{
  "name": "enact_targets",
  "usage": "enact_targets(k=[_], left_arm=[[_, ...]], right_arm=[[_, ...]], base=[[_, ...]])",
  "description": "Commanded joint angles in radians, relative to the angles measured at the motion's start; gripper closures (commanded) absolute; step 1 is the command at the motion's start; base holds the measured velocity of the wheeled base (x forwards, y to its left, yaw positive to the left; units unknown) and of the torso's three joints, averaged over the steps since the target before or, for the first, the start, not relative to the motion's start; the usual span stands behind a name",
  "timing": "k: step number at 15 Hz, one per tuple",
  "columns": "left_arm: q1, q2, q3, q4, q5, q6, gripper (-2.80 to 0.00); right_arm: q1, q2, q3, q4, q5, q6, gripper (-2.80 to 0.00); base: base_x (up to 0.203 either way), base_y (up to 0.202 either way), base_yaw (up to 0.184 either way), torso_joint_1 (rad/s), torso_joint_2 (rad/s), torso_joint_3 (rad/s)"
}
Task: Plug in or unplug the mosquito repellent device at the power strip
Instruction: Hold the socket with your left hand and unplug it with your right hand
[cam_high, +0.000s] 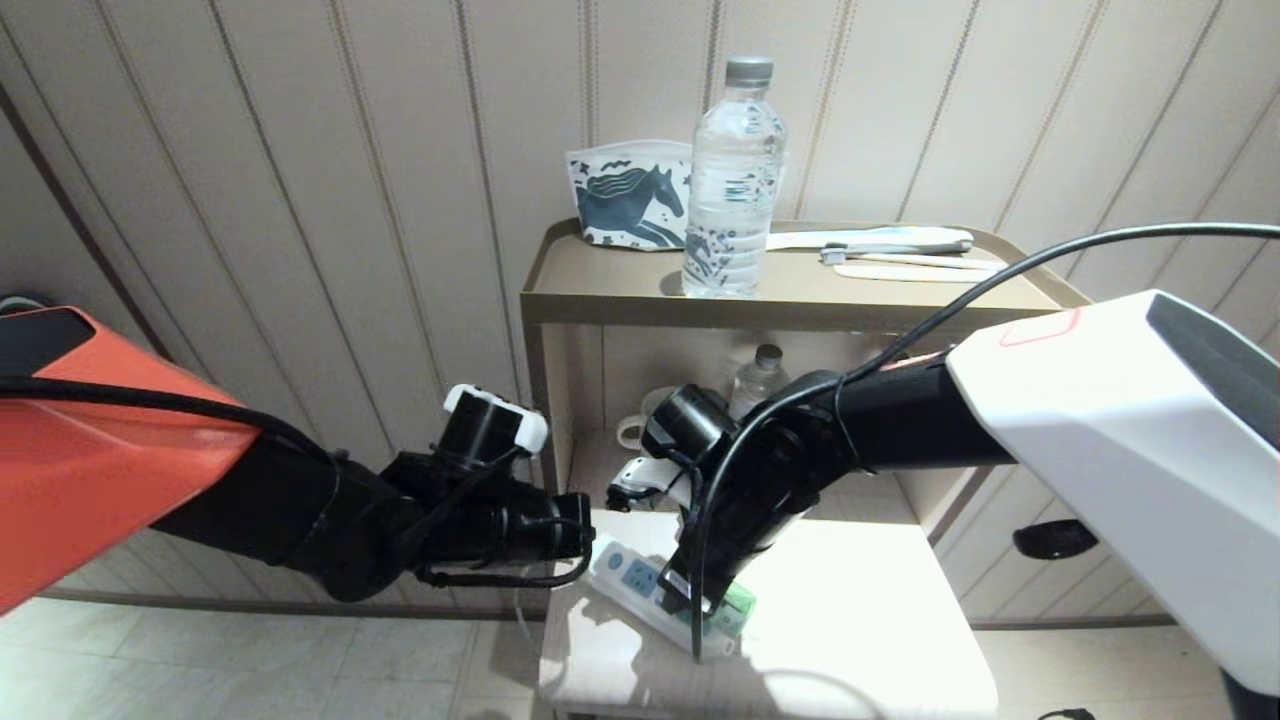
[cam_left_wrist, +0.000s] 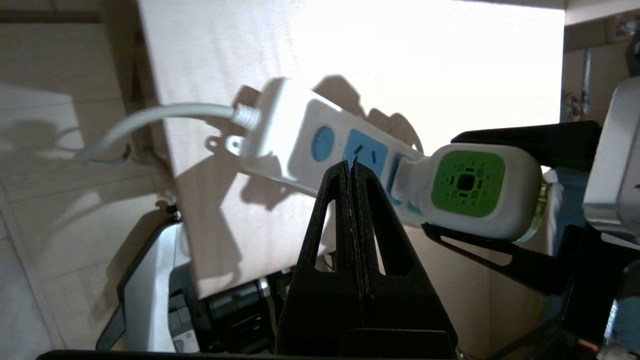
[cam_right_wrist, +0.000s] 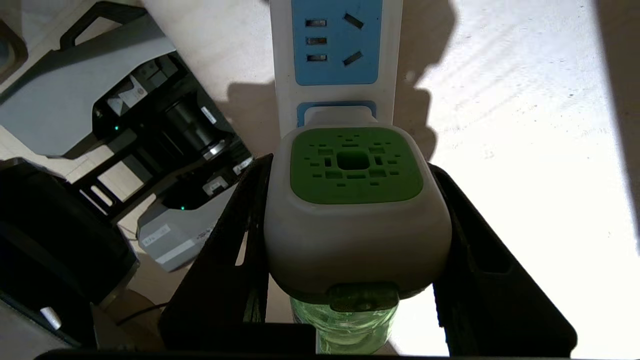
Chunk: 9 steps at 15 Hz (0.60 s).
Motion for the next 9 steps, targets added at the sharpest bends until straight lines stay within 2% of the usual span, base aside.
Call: enact_targets(k=[1,3,9], left_arm=[[-0.027,0.077,-0.048,-0.001,0.057,-0.003,0.0],[-0.036,0.105,-0.083,0.011,0.099,0.001,0.0],[-0.08,0.147,-0.106,0.011,0.108,-0.002,0.0]], right_arm=[[-0.003,-0.015,0.016,0.0,0.0,-0.002,0.0],[-0.025,-0.025,0.033,-0.001,-0.002,-0.002,0.0],[-0.051,-0.057,0.097,-0.03,-0.001,-0.002,0.0]], base=[[0.0,0.0,0.0,0.0,0.0,0.0],[0.0,0.0,0.0,0.0,0.0,0.0],[0.0,0.0,0.0,0.0,0.0,0.0]])
